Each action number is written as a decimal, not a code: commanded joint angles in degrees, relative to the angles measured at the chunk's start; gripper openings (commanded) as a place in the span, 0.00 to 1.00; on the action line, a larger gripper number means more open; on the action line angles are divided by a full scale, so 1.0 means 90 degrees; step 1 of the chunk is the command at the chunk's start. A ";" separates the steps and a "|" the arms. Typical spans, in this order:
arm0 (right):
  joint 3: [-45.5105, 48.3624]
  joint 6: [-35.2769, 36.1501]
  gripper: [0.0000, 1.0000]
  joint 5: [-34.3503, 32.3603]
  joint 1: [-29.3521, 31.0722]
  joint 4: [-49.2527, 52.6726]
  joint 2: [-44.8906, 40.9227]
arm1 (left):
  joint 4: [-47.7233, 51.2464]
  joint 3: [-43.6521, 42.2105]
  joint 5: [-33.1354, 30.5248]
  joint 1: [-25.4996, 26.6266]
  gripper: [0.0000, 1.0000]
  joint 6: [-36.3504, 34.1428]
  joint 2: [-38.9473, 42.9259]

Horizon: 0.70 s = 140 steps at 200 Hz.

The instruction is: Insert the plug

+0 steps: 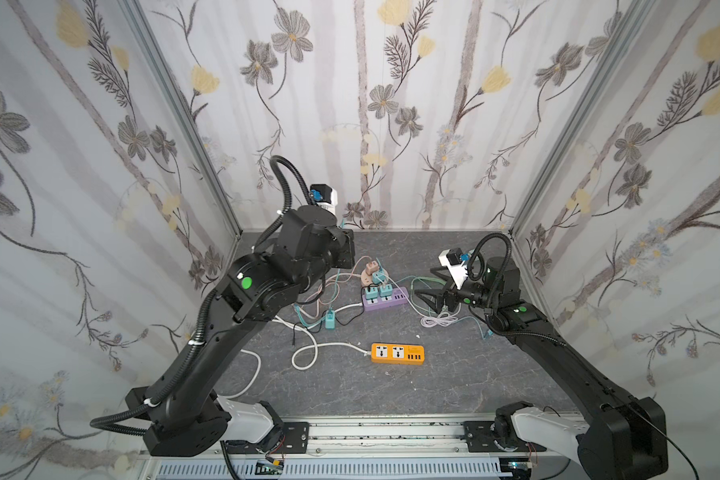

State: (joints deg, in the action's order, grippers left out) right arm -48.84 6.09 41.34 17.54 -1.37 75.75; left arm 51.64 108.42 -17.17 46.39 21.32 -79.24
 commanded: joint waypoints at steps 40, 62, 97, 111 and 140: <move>0.0127 -0.0170 0.98 -0.0976 0.0642 -0.0256 0.0259 | -0.1939 -0.1289 0.1582 -0.0519 0.00 0.1103 -0.0720; 0.0278 -0.0305 0.98 -0.1371 0.0961 -0.0410 0.0378 | -0.2222 -0.1573 0.1666 -0.0858 0.00 0.1287 -0.0790; 0.0210 -0.0208 0.97 -0.2115 0.1535 -0.0326 0.0803 | -0.2446 -0.2279 0.1815 -0.1374 0.00 0.1552 -0.0598; 0.0039 -0.0183 0.97 -0.2299 0.1755 -0.0200 0.1136 | -0.2473 -0.2573 0.1821 -0.1568 0.00 0.1657 -0.0496; -0.0770 0.0075 0.93 -0.2755 0.2326 0.0534 0.2098 | -0.2493 -0.3233 0.1858 -0.1917 0.00 0.1864 -0.0221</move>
State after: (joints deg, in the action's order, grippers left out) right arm -50.76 4.25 21.08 35.46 -0.73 89.03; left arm 31.20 82.72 -1.21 30.94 35.18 -83.02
